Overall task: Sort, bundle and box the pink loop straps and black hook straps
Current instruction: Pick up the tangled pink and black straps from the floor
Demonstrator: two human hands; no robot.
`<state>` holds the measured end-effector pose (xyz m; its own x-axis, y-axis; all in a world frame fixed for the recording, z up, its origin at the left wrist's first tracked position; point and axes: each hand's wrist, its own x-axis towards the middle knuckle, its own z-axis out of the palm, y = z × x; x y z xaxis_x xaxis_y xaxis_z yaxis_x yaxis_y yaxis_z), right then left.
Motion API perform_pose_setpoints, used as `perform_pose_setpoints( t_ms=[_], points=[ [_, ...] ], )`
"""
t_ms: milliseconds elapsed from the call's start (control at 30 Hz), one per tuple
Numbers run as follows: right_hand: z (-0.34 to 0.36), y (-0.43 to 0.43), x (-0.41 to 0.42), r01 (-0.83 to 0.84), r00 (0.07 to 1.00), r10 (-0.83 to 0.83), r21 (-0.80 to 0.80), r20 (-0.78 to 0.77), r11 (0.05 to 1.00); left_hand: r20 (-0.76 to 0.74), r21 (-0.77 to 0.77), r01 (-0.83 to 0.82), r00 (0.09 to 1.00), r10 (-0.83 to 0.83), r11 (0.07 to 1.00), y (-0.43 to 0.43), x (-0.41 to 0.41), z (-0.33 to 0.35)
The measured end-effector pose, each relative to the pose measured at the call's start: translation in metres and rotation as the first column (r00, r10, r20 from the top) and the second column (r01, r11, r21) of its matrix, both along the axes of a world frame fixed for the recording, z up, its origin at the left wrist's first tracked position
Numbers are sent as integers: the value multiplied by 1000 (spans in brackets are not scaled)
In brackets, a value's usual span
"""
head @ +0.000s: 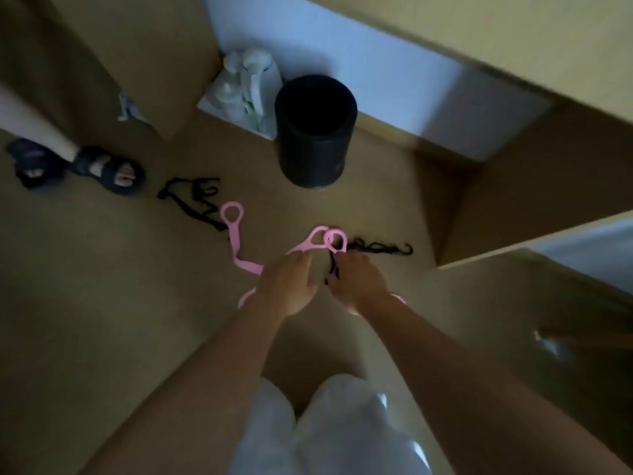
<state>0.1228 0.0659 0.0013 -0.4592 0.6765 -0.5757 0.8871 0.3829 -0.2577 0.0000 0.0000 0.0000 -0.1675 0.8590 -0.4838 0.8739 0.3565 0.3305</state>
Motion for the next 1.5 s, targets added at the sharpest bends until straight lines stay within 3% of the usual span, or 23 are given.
perform_pose_setpoints(
  t_ms=[300,633,800,967,1200,1333,1400,1500],
  points=[
    [-224,47,-29,187,980,-183,51,-74,981,-37,35,28,999,-27,999,49,-25,-221],
    [-345,95,-23,478,869,-456,92,-190,873,-45,95,5,999,-1,995,116,-21,-348],
    [-358,97,-22,604,789,-587,54,-181,795,-3,-25,-147,989,147,989,118,-22,-361],
    [-366,99,-22,642,764,-626,88,-154,762,49,20,-305,952,303,952,127,-18,-363],
    [-367,96,-24,744,605,-748,-142,-274,653,356,-51,-405,847,396,913,126,-20,-368],
    [-348,91,-23,736,487,-760,-265,-431,622,466,41,-551,748,472,833,122,-16,-353],
    [-332,94,-22,708,477,-734,-285,-483,647,549,68,-629,672,498,774,123,-20,-343],
    [-296,101,-23,711,361,-734,-340,-575,616,691,75,-710,543,477,700,123,-27,-321]
  ],
)
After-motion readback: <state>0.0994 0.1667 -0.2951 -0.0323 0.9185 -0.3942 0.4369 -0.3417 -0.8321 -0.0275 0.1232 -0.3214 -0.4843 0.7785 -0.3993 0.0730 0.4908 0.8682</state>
